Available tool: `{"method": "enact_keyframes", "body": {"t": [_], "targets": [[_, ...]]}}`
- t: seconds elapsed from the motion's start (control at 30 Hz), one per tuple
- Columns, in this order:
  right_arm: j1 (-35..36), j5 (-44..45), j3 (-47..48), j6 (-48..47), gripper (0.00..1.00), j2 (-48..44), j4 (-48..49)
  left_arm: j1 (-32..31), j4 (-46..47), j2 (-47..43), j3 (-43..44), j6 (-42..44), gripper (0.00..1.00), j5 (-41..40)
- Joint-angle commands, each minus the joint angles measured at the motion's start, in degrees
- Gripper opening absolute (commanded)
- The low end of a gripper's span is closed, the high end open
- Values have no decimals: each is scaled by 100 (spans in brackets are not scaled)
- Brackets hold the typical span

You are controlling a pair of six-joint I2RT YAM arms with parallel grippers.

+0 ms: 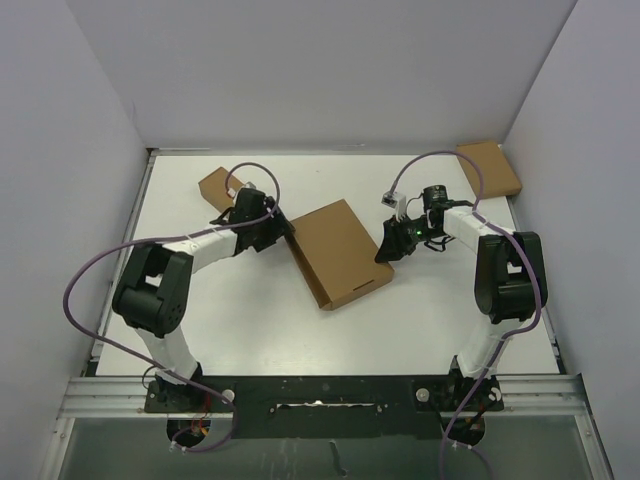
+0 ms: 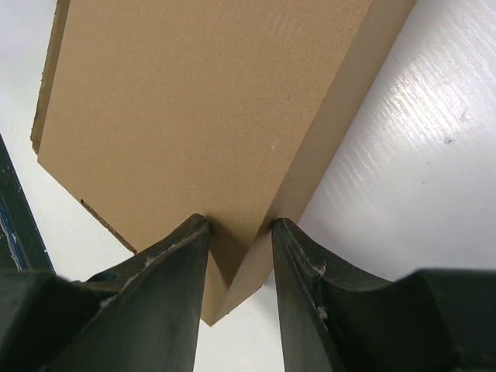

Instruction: Fold the paper box

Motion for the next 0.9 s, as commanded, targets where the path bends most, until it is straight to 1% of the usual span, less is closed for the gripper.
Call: {"method": "enact_keyframes", "body": {"t": [0.0, 0.2, 0.37, 0.43, 0.53, 0.57, 0.6, 0.7, 0.83, 0.87], "targets": [[64, 415, 17, -255, 37, 200, -43, 56, 266, 352, 455, 86, 63, 169], [70, 406, 17, -272, 37, 212, -51, 122, 267, 533, 609, 84, 54, 224], [67, 410, 25, -272, 37, 213, -61, 171, 228, 648, 731, 171, 40, 317], [79, 409, 26, -272, 37, 216, -61, 175, 210, 712, 775, 264, 34, 386], [88, 406, 26, -268, 37, 223, -61, 183, 204, 827, 810, 400, 13, 529], [89, 406, 33, -271, 37, 220, -61, 181, 203, 866, 818, 434, 8, 583], [89, 406, 33, -272, 37, 220, -61, 182, 211, 896, 819, 474, 5, 616], [112, 410, 35, -272, 37, 231, -61, 133, 186, 952, 833, 624, 0, 711], [121, 415, 35, -272, 37, 239, -60, 78, 52, 848, 882, 867, 0, 646], [122, 422, 35, -272, 37, 238, -61, 79, 53, 764, 869, 913, 2, 641]]}}
